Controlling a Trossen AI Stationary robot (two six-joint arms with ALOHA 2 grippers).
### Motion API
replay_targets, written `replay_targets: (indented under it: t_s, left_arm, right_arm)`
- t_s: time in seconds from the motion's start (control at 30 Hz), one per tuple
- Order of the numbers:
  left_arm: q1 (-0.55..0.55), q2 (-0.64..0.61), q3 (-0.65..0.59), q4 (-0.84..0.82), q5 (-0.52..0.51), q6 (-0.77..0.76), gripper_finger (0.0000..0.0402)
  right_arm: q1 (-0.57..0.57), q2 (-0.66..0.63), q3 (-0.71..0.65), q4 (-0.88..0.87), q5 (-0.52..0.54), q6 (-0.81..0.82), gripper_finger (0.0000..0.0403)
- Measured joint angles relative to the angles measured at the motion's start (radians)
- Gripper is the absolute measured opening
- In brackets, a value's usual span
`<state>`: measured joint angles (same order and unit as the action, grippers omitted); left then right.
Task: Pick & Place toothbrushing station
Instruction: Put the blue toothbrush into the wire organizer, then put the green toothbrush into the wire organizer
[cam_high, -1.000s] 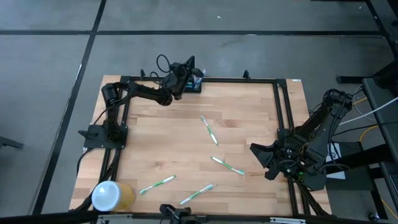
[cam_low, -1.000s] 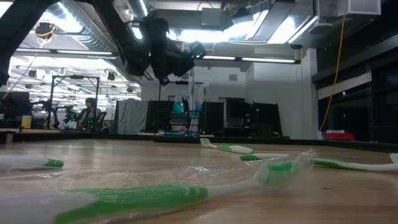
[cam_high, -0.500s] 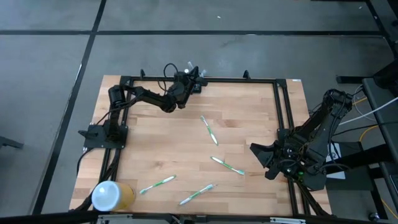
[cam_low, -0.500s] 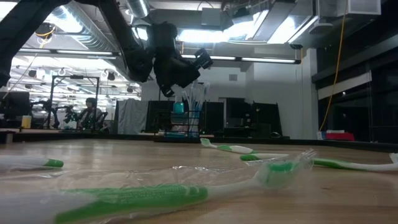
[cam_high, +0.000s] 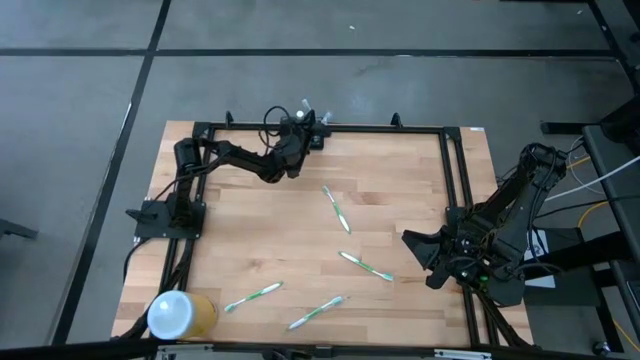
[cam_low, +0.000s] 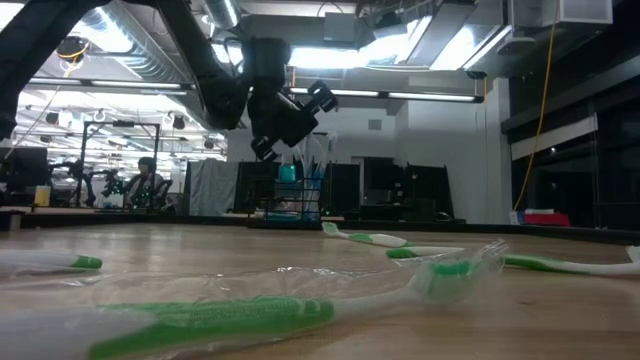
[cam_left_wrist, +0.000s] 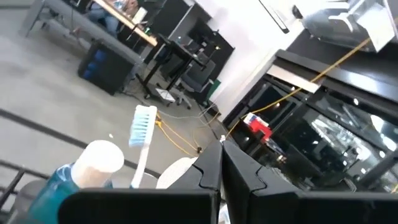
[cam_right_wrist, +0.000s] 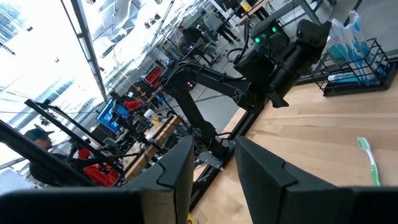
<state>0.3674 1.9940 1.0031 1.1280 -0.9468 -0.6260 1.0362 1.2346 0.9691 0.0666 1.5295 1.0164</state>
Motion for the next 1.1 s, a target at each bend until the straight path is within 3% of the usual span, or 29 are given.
replay_targets:
  t_s: [0.17,0.37,0.57,0.83,1.1]
  left_arm:
    - [0.004,0.000,-0.049,0.067,-0.014,-0.038,0.0001]
    - [0.004,-0.001,-0.082,0.220,0.054,0.075,0.0009]
    - [0.004,-0.036,-0.086,0.269,0.127,0.109,0.0053]
    - [0.001,-0.056,-0.085,0.237,0.131,0.131,0.0115]
    - [-0.010,-0.114,-0.085,0.285,0.136,0.223,0.0143]
  right_arm:
    - [0.000,0.000,0.000,0.000,0.002,0.000,0.0120]
    - [0.000,0.000,0.000,0.000,0.006,-0.007,0.0121]
    - [0.000,0.000,0.000,0.000,0.008,-0.007,0.0121]
    - [0.000,0.000,0.000,0.000,0.011,-0.015,0.0120]
    - [0.000,0.000,0.000,0.000,0.000,-0.019,0.0120]
